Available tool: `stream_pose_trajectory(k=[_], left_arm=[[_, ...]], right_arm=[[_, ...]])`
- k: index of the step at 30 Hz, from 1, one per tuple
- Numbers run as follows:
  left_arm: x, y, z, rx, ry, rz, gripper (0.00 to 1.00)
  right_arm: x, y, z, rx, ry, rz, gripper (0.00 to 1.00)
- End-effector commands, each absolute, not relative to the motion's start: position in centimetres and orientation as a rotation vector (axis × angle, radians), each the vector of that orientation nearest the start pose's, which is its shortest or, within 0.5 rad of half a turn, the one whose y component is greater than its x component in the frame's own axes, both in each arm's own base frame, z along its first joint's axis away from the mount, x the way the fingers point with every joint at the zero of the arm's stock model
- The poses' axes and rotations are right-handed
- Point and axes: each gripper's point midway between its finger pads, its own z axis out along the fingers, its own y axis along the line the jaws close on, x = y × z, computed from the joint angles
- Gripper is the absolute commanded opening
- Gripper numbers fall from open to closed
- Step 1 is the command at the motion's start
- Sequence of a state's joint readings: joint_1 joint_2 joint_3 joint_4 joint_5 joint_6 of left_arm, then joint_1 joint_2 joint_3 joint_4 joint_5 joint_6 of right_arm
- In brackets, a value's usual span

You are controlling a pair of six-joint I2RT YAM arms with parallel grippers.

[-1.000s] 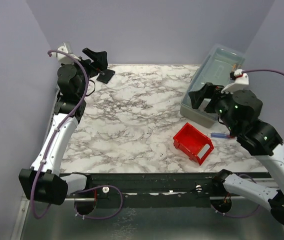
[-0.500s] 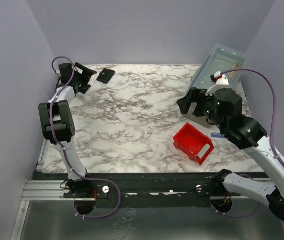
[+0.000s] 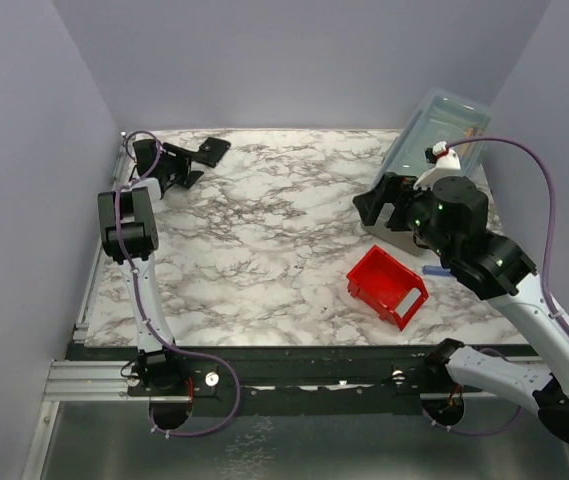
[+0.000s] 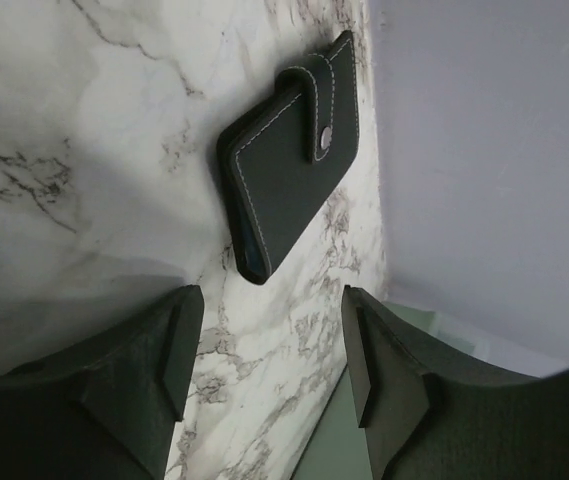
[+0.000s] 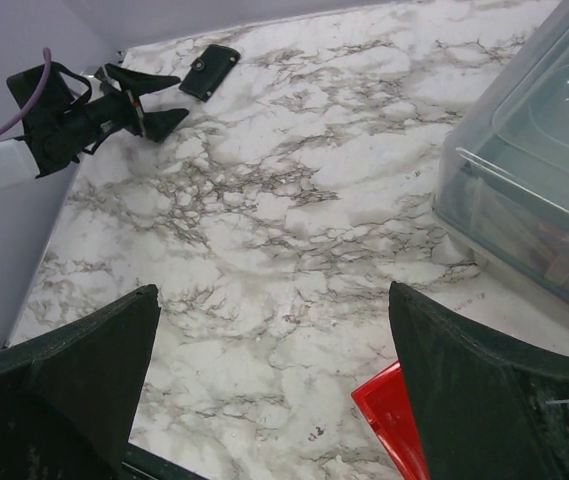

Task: Put the credit cards into the card holder
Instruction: Move the card holder to the center of the board.

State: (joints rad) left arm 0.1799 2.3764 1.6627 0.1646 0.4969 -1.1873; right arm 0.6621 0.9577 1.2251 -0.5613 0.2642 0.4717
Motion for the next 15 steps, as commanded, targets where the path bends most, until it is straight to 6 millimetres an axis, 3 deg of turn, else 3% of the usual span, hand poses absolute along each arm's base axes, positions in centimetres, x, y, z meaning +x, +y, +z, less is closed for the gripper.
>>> stream_pose_trajectory(k=[1, 10, 12, 15], left_arm=[[62.6, -1.1, 3.8, -1.215, 1.926, -1.146, 0.63], [64.9, -0.5, 2.4, -1.238, 1.897, -1.158, 0.37], [65.2, -0.1, 2.1, -1.239, 1.907, -1.121, 0.27], [65.3, 0.0, 2.3, -1.22, 1.945, -1.081, 0.05]], right_arm=[[27.0, 18.2, 33.9, 0.017, 1.9, 0.571, 1.0], [27.7, 19.7, 33.1, 0.025, 1.947, 0.61, 1.0], [27.6, 19.9, 32.8, 0.03, 1.955, 0.621, 1.0], [27.8, 20.1, 32.0, 0.034, 1.98, 0.618, 1.0]])
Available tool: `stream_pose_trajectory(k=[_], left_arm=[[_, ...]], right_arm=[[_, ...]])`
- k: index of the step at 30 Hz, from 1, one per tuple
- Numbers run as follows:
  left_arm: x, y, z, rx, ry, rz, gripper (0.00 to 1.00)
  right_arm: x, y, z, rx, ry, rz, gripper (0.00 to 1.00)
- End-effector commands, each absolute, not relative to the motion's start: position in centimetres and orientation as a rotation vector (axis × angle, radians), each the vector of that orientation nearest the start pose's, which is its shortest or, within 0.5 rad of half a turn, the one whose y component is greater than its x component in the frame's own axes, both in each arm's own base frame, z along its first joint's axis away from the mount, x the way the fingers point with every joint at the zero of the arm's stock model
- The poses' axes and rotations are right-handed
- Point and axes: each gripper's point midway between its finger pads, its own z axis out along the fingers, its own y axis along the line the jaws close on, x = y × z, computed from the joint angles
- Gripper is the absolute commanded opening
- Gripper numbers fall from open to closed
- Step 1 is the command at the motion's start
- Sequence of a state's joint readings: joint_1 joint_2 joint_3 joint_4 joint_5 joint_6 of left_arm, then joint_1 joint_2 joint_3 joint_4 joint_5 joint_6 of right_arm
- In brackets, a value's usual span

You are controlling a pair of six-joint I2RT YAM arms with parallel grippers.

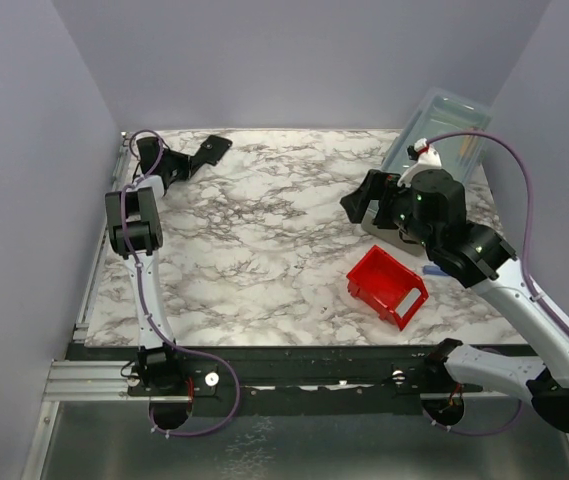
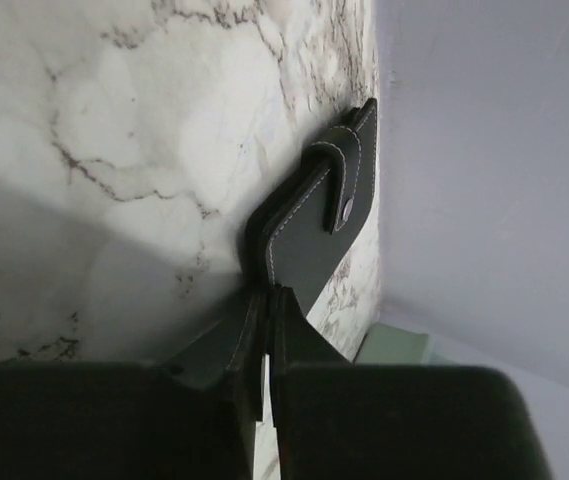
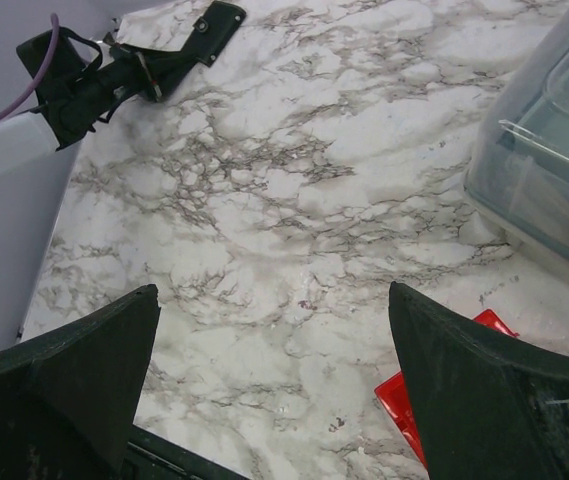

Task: Put the credit cards into the card holder
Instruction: Move the card holder to the center of the board.

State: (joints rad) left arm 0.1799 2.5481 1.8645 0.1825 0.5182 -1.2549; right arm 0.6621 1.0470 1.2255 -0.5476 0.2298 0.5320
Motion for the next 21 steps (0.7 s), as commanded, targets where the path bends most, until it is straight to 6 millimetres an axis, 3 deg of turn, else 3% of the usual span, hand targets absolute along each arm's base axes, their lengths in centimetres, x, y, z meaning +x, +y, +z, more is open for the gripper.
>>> stream_pose_trajectory(k=[1, 6, 9, 12, 17, 21], left_arm=[[65.2, 0.1, 2.4, -1.216, 1.96, -1.066, 0.0], [62.5, -0.4, 3.8, -1.233, 2.0, -1.035, 0.0], [59.4, -2.5, 5.1, -1.239, 2.046, -1.09, 0.0], [55.4, -5.5, 6.2, -1.171, 2.134, -1.139, 0.0], [47.3, -7.4, 6.8, -1.128, 2.24, -1.124, 0.0], [41.1, -10.3, 7.3, -0.943, 2.377, -1.126, 0.0]], right_arm=[[27.9, 20.4, 31.5, 0.021, 1.998, 0.611, 1.0], [29.2, 21.7, 27.0, -0.066, 2.159, 0.506, 1.0], [30.3, 22.8, 24.3, -0.107, 2.243, 0.466, 1.0], [31.2, 24.5, 22.6, -0.121, 2.279, 0.498, 1.0], [32.0, 28.0, 21.2, -0.218, 2.279, 0.637, 1.0], [31.6, 30.5, 19.1, -0.392, 2.294, 0.74, 1.0]])
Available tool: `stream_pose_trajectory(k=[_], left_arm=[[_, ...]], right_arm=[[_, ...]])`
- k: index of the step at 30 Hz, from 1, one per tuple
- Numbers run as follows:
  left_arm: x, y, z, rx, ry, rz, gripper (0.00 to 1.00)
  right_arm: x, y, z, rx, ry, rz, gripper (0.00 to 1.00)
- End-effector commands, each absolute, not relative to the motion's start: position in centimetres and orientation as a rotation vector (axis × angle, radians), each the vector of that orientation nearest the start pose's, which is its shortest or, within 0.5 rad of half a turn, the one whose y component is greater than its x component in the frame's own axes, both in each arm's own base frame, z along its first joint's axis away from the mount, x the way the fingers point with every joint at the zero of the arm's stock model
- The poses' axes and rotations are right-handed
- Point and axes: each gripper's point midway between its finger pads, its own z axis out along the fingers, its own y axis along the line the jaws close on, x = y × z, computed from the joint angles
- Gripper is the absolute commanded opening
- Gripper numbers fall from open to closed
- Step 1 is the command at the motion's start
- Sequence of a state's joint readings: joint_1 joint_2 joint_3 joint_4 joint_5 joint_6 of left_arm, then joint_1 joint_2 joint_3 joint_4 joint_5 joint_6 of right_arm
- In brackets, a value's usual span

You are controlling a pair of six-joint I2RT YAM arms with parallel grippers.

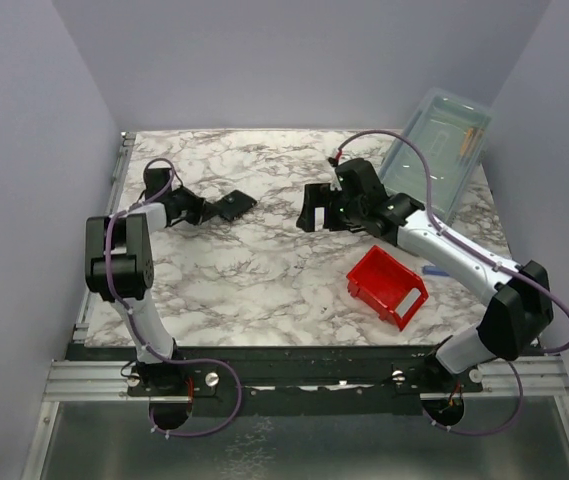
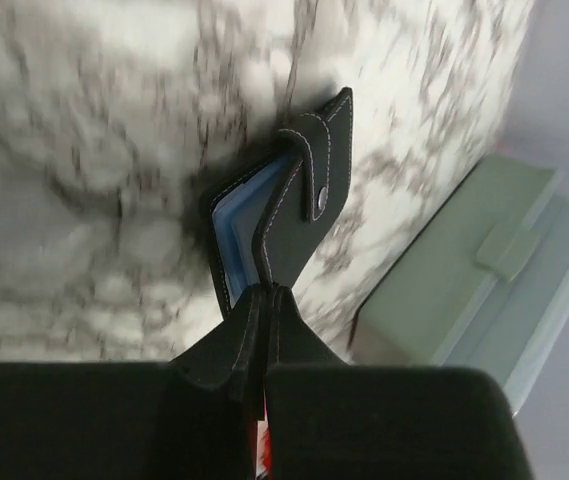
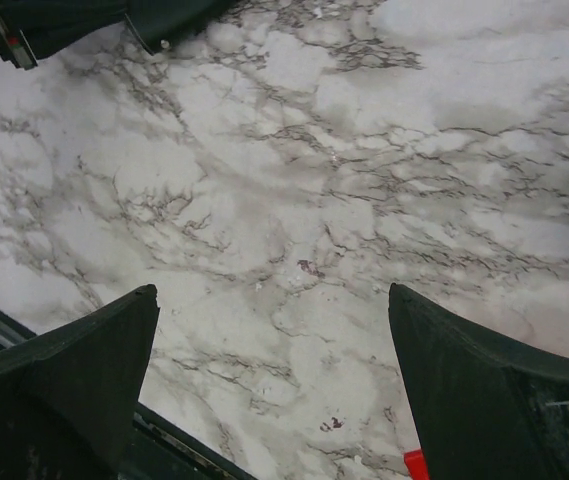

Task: Put the credit cards into the card holder
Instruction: Move the card holder to the center of the board, then pick up the card holder from the center of the board.

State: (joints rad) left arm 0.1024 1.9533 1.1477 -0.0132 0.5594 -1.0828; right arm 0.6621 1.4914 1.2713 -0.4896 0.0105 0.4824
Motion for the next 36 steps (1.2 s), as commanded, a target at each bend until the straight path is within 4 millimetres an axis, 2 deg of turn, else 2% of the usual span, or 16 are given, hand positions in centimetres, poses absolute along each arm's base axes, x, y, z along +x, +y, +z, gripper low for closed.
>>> stream_pose_trajectory(k=[1, 4, 7, 10, 12, 15, 17, 19, 22, 25, 29, 32, 36], left_arm=[[39.7, -11.1, 7.2, -0.875, 2.427, -1.109, 0.0], [35.4, -13.3, 5.8, -0.67, 2.608, -0.968, 0.0], [32.9, -14.5, 5.3, -0.485, 2.702, -0.878, 0.0], [30.8, -15.9, 5.0, -0.311, 2.79, -0.834, 0.0], [29.9, -16.0, 4.3, -0.22, 2.855, -0.719, 0.0], [29.9, -14.6, 3.2, -0.273, 2.918, -0.543, 0.0], [30.7, -13.6, 3.1, -0.296, 2.912, -0.44, 0.18], [31.3, -13.0, 4.2, -0.31, 2.873, -0.392, 0.35], [31.4, -13.3, 6.2, -0.331, 2.81, -0.437, 0.61], [30.1, -14.9, 7.1, -0.387, 2.78, -0.606, 0.74], [27.9, -17.1, 8.1, -0.521, 2.733, -0.87, 0.8], [26.9, -18.2, 8.9, -0.614, 2.659, -1.025, 0.85], [26.0, -18.2, 8.5, -0.773, 2.591, -1.1, 0.87]], right_arm=[[31.6, 30.8, 18.5, -0.42, 2.302, 0.747, 1.0], [31.6, 31.2, 16.7, -0.467, 2.335, 0.746, 1.0], [31.3, 31.7, 15.3, -0.511, 2.344, 0.775, 1.0], [31.1, 32.6, 13.9, -0.512, 2.363, 0.832, 0.99], [31.0, 33.4, 13.2, -0.51, 2.378, 0.882, 0.98], [30.8, 34.1, 11.7, -0.513, 2.401, 0.919, 0.9], [30.9, 34.3, 10.6, -0.501, 2.423, 0.922, 0.83], [30.9, 34.7, 9.7, -0.477, 2.449, 0.939, 0.76], [30.8, 35.0, 8.2, -0.391, 2.502, 0.935, 0.66], [30.5, 35.6, 7.1, -0.344, 2.495, 0.946, 0.64], [30.9, 36.1, 5.8, -0.227, 2.503, 0.926, 0.58], [31.0, 36.3, 5.3, -0.174, 2.461, 0.928, 0.5], [31.1, 36.4, 4.1, -0.135, 2.456, 0.945, 0.43]])
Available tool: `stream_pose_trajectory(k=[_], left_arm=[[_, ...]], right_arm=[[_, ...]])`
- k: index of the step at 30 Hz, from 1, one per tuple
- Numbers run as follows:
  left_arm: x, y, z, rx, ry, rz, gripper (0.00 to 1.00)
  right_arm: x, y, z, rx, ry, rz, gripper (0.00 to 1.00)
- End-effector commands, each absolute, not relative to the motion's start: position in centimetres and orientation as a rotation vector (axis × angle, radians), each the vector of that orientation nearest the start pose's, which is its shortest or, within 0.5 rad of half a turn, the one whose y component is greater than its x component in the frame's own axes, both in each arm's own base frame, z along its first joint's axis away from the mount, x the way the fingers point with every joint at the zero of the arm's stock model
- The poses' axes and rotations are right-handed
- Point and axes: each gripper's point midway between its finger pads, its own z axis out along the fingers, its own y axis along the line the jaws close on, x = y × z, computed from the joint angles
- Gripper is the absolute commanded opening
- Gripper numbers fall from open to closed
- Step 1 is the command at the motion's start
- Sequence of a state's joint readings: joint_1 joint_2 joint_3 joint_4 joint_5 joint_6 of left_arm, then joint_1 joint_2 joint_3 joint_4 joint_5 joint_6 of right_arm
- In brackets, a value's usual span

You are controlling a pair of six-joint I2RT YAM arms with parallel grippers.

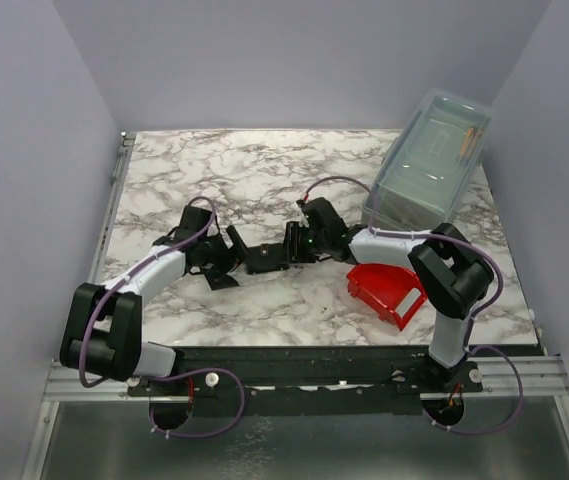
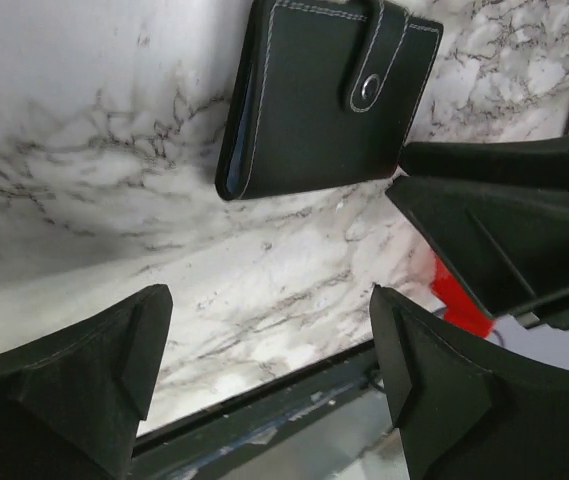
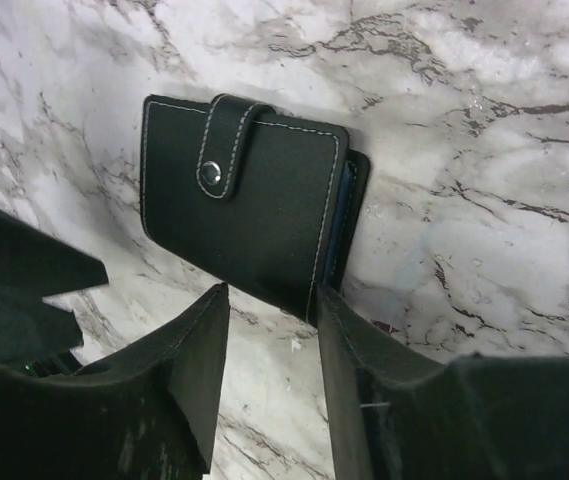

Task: Put the credit cards into the card holder
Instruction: Pick up the card holder from the center of the board.

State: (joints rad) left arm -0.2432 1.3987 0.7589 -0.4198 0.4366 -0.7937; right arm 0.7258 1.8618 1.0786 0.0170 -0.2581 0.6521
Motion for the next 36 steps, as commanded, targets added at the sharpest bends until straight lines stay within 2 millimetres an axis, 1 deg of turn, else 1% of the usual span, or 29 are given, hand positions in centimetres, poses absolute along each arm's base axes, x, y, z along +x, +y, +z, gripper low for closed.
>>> stream_pose_trajectory(k=[1, 3, 4, 6, 8, 10, 11, 12, 14, 15, 16, 19, 21, 22, 24, 28, 29, 32, 36], left_arm=[[25.8, -18.2, 8.3, -0.818, 2.579, -1.131, 0.87], [25.6, -18.4, 7.9, -0.887, 2.542, -1.206, 0.85], [25.8, -18.5, 7.7, -0.904, 2.516, -1.24, 0.84], [26.3, -18.3, 7.1, -0.947, 2.484, -1.276, 0.82], [26.9, -17.7, 6.8, -1.003, 2.444, -1.317, 0.8], [27.4, -16.8, 6.4, -1.064, 2.409, -1.328, 0.78], [27.5, -16.4, 6.2, -1.078, 2.397, -1.325, 0.77], [27.7, -16.0, 6.0, -1.082, 2.39, -1.312, 0.76], [28.0, -15.6, 5.8, -1.082, 2.376, -1.285, 0.75], [28.2, -15.4, 5.8, -1.083, 2.369, -1.282, 0.75], [28.2, -15.3, 5.7, -1.087, 2.37, -1.283, 0.74], [28.0, -14.9, 5.2, -1.087, 2.387, -1.267, 0.71], [27.8, -14.7, 4.7, -1.08, 2.398, -1.245, 0.68], [27.7, -14.6, 4.5, -1.085, 2.399, -1.232, 0.67], [27.3, -14.3, 4.1, -1.107, 2.391, -1.204, 0.66], [27.2, -13.7, 3.8, -1.099, 2.365, -1.152, 0.66], [27.3, -13.6, 3.6, -1.09, 2.364, -1.137, 0.66], [27.3, -13.5, 3.0, -1.082, 2.362, -1.132, 0.66], [26.8, -13.7, 1.9, -1.106, 2.39, -1.134, 0.66]], right_arm=[[31.0, 36.6, 4.0, -0.127, 2.461, 0.957, 0.4], [30.3, 37.4, 4.1, -0.135, 2.445, 1.011, 0.3], [29.7, 38.0, 4.3, -0.145, 2.432, 1.046, 0.26], [28.4, 39.0, 4.8, -0.157, 2.421, 1.123, 0.25], [27.0, 40.0, 5.7, -0.181, 2.413, 1.219, 0.24], [26.2, 40.1, 6.7, -0.187, 2.407, 1.258, 0.25], [26.1, 39.8, 7.0, -0.185, 2.401, 1.243, 0.25], [26.3, 39.3, 7.1, -0.188, 2.397, 1.207, 0.27], [27.4, 38.4, 7.1, -0.213, 2.388, 1.083, 0.34], [28.1, 38.0, 7.0, -0.228, 2.394, 1.015, 0.36], [29.0, 38.1, 7.5, -0.251, 2.387, 0.962, 0.38], [30.4, 38.6, 7.9, -0.338, 2.378, 0.883, 0.39], [31.1, 39.1, 8.0, -0.368, 2.359, 0.874, 0.35], [31.4, 39.4, 7.9, -0.377, 2.355, 0.871, 0.32], [31.6, 39.7, 6.7, -0.383, 2.375, 0.863, 0.26], [31.5, 39.5, 4.5, -0.375, 2.405, 0.839, 0.24], [31.4, 39.1, 3.8, -0.365, 2.417, 0.822, 0.24], [31.4, 37.7, 2.0, -0.304, 2.454, 0.745, 0.18], [30.2, 37.3, 0.4, -0.304, 2.49, 0.767, 0.18]])
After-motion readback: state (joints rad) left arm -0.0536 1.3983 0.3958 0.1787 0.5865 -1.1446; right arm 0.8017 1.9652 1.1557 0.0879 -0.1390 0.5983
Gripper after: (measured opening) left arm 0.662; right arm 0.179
